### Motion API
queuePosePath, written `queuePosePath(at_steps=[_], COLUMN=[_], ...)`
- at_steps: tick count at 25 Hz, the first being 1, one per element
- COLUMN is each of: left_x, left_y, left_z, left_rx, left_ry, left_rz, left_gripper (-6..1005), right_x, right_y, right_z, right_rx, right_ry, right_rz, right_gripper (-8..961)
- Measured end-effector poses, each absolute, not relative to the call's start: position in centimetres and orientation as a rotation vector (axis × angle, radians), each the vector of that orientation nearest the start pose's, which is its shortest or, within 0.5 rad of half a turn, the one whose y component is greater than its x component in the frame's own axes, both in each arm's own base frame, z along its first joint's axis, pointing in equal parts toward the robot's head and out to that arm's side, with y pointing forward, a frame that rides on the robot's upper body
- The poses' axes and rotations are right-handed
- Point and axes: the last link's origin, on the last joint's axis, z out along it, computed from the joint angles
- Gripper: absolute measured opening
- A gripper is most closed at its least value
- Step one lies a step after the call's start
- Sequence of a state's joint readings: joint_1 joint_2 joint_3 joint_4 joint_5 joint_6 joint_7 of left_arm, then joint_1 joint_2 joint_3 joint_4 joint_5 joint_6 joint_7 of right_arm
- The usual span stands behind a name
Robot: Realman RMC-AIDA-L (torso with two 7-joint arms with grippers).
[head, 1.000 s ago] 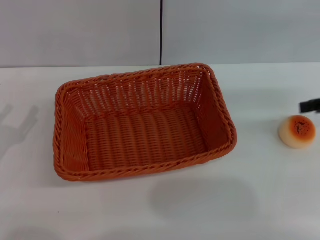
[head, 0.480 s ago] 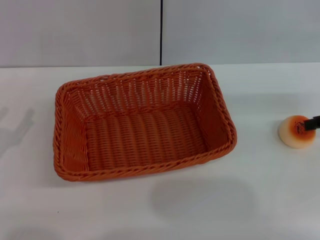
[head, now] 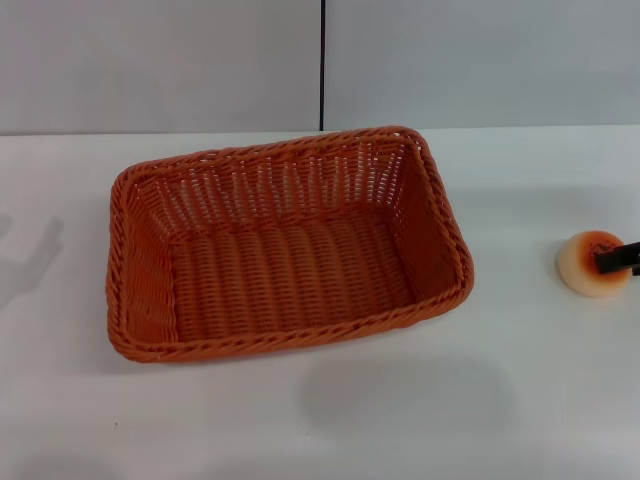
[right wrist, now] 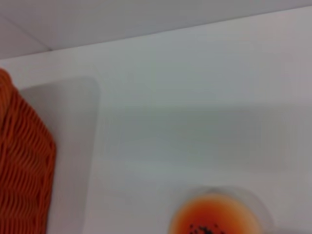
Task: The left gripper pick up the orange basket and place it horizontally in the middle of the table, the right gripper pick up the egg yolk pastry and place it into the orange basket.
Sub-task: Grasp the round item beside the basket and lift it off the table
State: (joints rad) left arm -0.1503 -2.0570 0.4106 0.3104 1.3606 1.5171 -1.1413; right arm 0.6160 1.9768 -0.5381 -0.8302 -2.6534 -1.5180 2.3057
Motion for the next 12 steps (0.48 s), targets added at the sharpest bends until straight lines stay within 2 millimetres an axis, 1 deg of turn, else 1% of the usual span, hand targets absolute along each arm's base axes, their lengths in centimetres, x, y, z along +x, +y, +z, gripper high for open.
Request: queuePosePath(at_steps=[6,12], left_x=[-38.5,-38.1], left_y=[22.9,23.3], left_z=[5.5,5.5], left_rx=[-1.619,-1.628], left_ry=[-0.965,-0.958], left_rz=[-1.143,-1.157], left_gripper=[811,810], right_x=[32.5,31.9], right_y=[35.5,36.1], right_z=[6.9,7.1], right_rx=[-2.214,-2.221], right_ry=[1.626,1.581], right_rz=[0.022,0.113], right_gripper=[500,430])
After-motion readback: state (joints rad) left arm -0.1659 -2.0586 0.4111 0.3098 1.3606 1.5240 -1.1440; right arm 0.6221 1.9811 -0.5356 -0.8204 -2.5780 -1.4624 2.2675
